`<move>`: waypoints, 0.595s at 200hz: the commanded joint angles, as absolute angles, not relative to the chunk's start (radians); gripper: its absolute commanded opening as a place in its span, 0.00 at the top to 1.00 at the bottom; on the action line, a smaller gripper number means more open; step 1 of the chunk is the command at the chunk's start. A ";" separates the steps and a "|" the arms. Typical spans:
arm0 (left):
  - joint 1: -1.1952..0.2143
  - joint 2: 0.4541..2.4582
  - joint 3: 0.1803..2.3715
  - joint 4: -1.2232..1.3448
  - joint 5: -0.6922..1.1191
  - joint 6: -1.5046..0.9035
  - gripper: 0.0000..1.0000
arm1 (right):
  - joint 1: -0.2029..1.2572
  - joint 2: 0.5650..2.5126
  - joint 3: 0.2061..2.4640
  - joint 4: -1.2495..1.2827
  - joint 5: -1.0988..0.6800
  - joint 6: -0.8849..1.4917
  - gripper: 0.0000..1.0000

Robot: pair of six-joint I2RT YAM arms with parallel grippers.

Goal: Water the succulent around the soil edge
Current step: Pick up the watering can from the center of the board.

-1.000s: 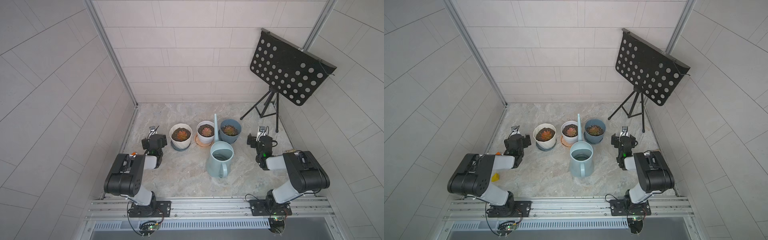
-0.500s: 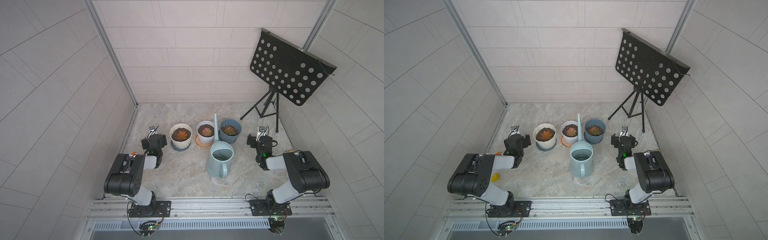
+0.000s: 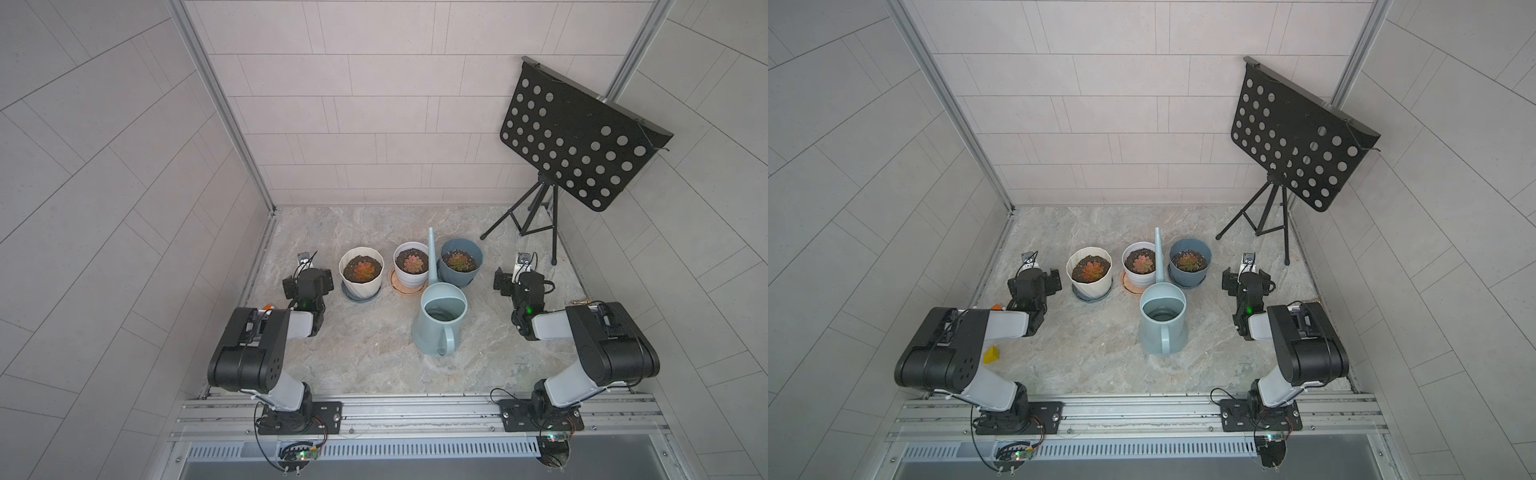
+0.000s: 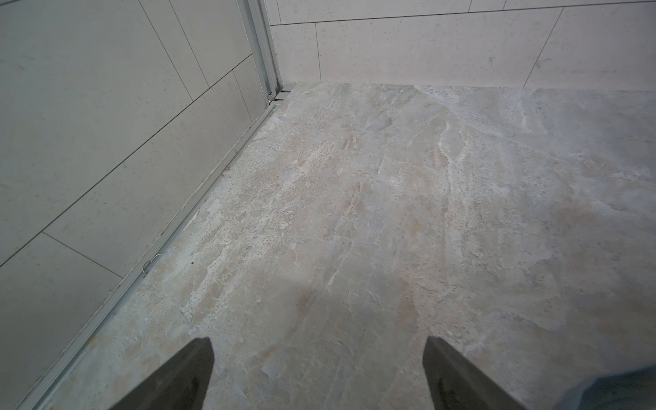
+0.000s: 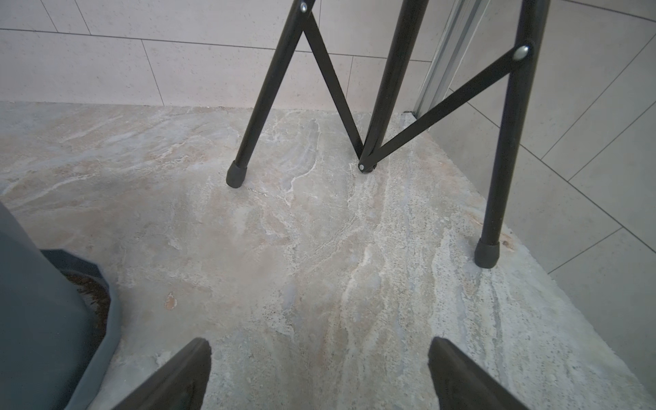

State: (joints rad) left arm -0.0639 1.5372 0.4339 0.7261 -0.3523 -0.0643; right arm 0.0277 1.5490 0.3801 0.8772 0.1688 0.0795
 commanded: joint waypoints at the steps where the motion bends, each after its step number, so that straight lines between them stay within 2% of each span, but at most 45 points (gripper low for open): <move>1: -0.068 1.420 0.582 0.420 -0.392 -0.068 0.08 | 0.044 1.414 0.518 0.568 0.230 0.068 0.00; 11: -0.066 1.401 0.717 0.197 -0.428 -0.146 0.10 | 0.050 1.353 0.610 0.404 0.263 0.058 0.00; 20: -0.073 1.403 0.810 0.076 -0.398 -0.193 0.15 | 0.065 1.300 0.618 0.415 0.284 0.006 0.00; 34: -0.117 1.378 0.892 -0.028 -0.410 -0.218 0.16 | 0.110 1.209 0.681 0.415 0.371 -0.065 0.00; 65: -0.184 1.261 1.043 -0.279 -0.430 -0.295 0.15 | 0.142 1.092 1.032 -0.226 0.427 0.140 0.00; 96: -0.206 1.129 1.166 -0.607 -0.358 -0.349 0.15 | 0.316 0.966 1.189 -0.579 0.481 0.216 0.00; 119: -0.208 1.019 1.189 -0.831 -0.322 -0.355 0.15 | 0.430 0.857 1.256 -0.832 0.430 0.354 0.00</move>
State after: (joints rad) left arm -0.2028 1.1126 1.1587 -0.4568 -0.3626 -0.3149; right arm 0.3470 0.9409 1.2106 -0.3992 0.4248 0.1940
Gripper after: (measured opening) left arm 0.847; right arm 0.997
